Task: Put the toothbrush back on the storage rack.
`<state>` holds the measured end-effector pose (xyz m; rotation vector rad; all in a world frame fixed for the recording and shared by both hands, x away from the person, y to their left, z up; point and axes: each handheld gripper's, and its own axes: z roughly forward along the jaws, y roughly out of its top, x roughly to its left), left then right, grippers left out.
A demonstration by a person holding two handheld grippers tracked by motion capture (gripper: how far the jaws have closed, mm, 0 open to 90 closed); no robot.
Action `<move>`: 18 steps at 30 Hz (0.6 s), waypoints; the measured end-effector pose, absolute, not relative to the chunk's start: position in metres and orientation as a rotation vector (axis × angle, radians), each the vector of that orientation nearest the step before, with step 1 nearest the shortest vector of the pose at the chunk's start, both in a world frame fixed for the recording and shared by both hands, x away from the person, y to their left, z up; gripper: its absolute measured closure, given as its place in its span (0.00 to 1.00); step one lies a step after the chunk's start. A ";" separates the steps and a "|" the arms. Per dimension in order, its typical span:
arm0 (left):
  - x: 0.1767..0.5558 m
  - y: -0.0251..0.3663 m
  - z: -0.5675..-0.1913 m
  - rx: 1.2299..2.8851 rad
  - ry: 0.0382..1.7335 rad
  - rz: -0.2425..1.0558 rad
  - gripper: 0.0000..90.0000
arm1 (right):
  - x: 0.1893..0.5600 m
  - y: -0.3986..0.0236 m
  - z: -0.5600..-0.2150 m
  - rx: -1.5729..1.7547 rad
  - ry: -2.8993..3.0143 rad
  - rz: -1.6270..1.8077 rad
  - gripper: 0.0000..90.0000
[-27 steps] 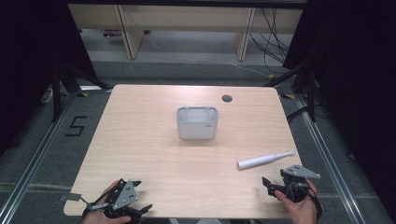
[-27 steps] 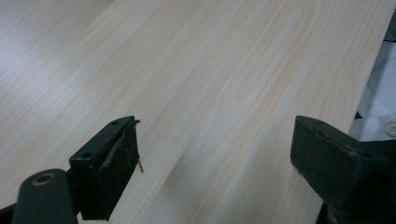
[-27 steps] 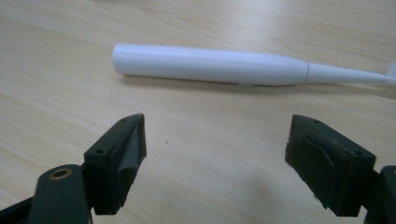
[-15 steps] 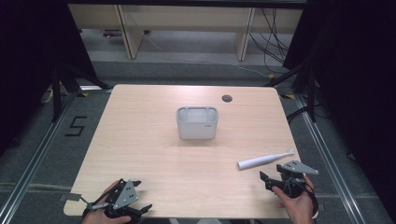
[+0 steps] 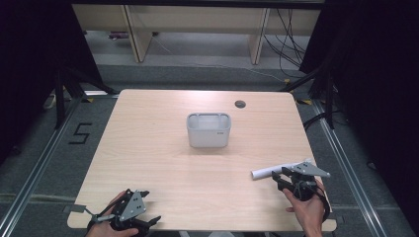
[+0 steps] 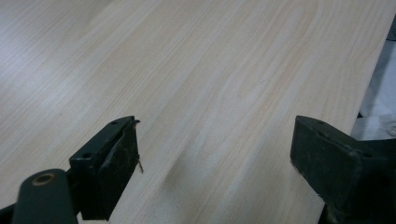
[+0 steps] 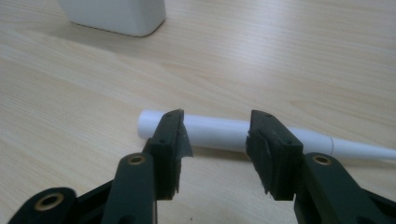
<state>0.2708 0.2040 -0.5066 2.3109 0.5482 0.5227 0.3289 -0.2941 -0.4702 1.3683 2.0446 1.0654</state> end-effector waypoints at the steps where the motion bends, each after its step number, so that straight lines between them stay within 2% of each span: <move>1: 0.271 0.204 -0.507 2.304 0.554 0.512 0.16 | 0.332 -0.290 -0.470 1.357 2.042 1.079 0.68; 4: 0.271 0.204 -0.506 2.313 0.550 0.525 0.16 | 0.336 -0.287 -0.468 1.328 2.061 1.068 0.72; 12: 0.271 0.205 -0.506 2.321 0.548 0.522 0.16 | 0.354 -0.266 -0.466 1.242 2.120 1.031 0.89; 18: 0.271 0.205 -0.506 2.310 0.540 0.508 0.16 | 0.365 -0.257 -0.469 1.225 2.162 1.021 0.94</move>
